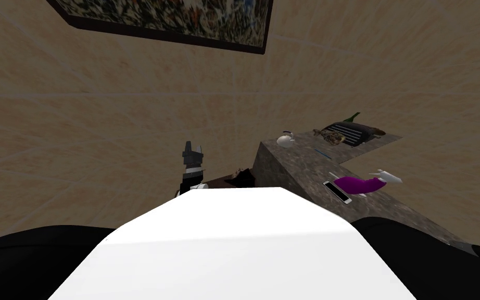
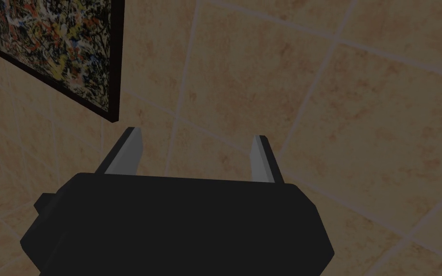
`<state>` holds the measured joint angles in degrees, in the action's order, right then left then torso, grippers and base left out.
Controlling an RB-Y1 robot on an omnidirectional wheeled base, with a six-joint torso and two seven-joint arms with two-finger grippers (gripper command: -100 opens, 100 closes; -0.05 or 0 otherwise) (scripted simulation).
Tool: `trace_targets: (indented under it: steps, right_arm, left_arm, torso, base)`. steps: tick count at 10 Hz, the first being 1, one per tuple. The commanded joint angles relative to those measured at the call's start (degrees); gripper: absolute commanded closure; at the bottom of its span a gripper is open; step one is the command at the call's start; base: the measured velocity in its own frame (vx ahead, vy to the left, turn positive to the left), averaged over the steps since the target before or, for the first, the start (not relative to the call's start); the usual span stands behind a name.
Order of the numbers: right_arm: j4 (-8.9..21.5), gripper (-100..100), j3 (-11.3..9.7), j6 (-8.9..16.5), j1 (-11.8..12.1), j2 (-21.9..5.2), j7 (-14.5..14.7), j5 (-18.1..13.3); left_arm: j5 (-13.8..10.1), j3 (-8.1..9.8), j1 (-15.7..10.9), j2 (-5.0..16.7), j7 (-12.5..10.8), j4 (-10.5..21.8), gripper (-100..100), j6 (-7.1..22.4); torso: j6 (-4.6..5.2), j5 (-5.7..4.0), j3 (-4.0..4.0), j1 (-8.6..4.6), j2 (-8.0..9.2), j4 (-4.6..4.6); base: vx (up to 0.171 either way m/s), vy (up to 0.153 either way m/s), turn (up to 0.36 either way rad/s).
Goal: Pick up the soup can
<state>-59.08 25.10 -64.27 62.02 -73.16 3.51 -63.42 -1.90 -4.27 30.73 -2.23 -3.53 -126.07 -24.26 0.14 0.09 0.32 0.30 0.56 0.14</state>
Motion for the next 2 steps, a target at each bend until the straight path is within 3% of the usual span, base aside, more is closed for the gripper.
trace_targets:
  steps: [1, 2]
  right_arm:
    - [0.0, 100, 0.0, 0.0, 0.0, 0.0, 0.0, 0.0]
    - [0.1, 0, 0.0, -0.2, -0.1, -0.1, -0.1, 0.0]
  left_arm:
    - [0.0, 0.00, 0.0, 0.0, 0.0, 0.0, 0, 0.0]
    - [0.0, 0.00, 0.0, 0.0, 0.0, 0.0, 0, 0.0]
  torso:
    - [0.00, 0.00, 0.00, 0.00, 0.00, 0.00]
    - [0.03, -0.02, -0.05, -0.05, -0.11, -0.02]
  base:
    - [-0.045, 0.016, -0.002]
    - [-0.007, 0.003, -0.004]
